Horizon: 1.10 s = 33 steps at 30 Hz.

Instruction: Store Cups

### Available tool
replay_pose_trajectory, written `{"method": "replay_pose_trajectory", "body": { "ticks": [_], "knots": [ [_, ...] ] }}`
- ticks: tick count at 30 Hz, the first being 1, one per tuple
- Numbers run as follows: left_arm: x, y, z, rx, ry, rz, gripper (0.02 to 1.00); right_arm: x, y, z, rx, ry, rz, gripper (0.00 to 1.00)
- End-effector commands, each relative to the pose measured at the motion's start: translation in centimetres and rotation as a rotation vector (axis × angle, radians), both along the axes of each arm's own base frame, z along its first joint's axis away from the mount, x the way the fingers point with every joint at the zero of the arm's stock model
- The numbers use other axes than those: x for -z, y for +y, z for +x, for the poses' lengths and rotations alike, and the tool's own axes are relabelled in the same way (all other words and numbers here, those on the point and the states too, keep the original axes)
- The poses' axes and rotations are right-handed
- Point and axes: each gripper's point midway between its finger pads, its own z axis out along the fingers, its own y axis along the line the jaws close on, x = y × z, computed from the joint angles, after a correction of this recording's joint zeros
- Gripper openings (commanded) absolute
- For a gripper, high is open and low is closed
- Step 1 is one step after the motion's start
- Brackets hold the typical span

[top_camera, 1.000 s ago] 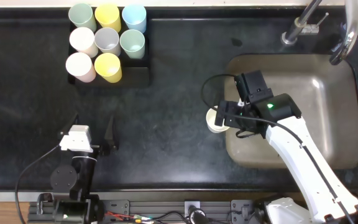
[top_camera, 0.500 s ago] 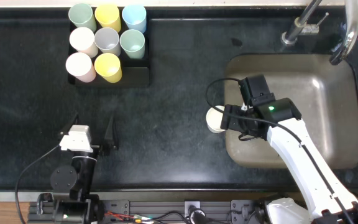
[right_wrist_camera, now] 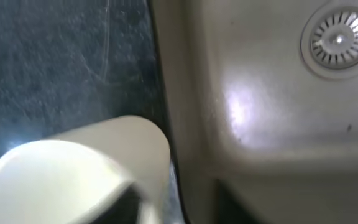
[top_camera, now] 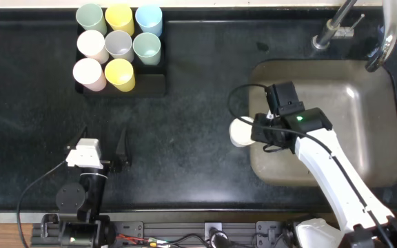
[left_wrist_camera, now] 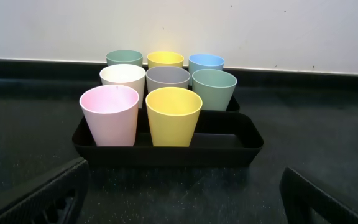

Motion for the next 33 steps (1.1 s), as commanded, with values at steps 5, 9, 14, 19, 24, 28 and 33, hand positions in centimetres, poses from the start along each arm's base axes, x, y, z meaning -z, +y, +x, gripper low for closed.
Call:
{"method": "replay_pose_trajectory", "body": {
  "ticks": [5,9,14,19,24,28,33],
  "knots": [
    [-0.1,0.0,0.0,0.003,-0.007,0.017,1.0,0.3,0.6,0.5,0.017,-0.009,0.034,0.045],
    [-0.1,0.0,0.0,0.003,-0.007,0.017,1.0,-1.2,3.5,0.9,-0.054,-0.037,0.115,0.045],
    [-0.1,0.0,0.0,0.003,-0.007,0.017,0.998,-8.5,8.8,2.9,-0.183,-0.193,0.15,0.047],
    [-0.1,0.0,0.0,0.003,-0.007,0.017,1.0,-16.2,11.9,5.5,-0.226,-0.322,0.021,0.047],
    [-0.1,0.0,0.0,0.003,-0.007,0.017,0.998,-20.2,15.1,8.6,-0.219,-0.346,-0.044,0.047],
    [-0.1,0.0,0.0,0.003,-0.007,0.017,1.0,-20.8,18.9,11.1,-0.242,-0.368,-0.042,0.047],
    [-0.1,0.0,0.0,0.003,-0.007,0.017,1.0,-18.8,23.3,13.0,-0.311,-0.375,-0.02,0.047]
  ]
}}
